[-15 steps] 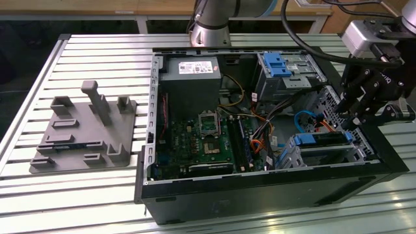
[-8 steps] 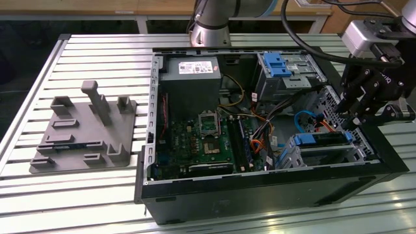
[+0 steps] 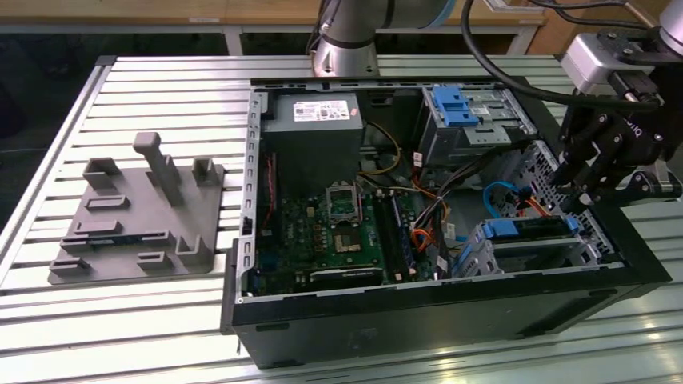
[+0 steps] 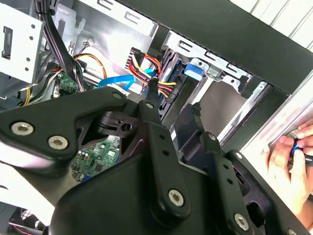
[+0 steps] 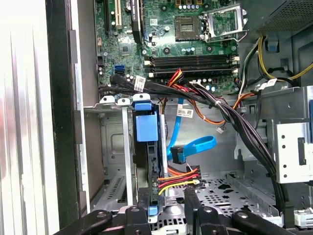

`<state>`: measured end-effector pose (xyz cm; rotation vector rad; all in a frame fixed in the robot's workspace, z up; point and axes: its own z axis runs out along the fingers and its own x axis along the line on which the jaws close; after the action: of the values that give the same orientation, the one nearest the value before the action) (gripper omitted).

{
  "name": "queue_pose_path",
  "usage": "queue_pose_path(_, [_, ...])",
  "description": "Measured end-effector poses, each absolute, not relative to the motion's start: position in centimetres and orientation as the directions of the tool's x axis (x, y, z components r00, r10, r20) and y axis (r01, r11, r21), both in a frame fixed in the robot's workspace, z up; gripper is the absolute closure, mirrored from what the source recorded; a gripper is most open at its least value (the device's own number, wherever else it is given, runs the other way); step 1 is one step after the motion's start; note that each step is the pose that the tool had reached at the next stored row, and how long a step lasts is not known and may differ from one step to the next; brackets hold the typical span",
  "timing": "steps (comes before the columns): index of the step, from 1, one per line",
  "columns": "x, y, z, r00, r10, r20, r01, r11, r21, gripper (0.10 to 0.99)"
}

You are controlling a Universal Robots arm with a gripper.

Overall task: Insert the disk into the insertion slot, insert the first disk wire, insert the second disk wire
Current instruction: 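Insert the second disk wire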

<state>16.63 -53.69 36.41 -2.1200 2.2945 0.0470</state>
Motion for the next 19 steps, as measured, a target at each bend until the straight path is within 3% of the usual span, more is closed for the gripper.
queue_pose_path(19, [15.9, -49.8, 36.8, -0.076, -0.993, 0.095, -0.997, 0.076, -0.004, 0.671])
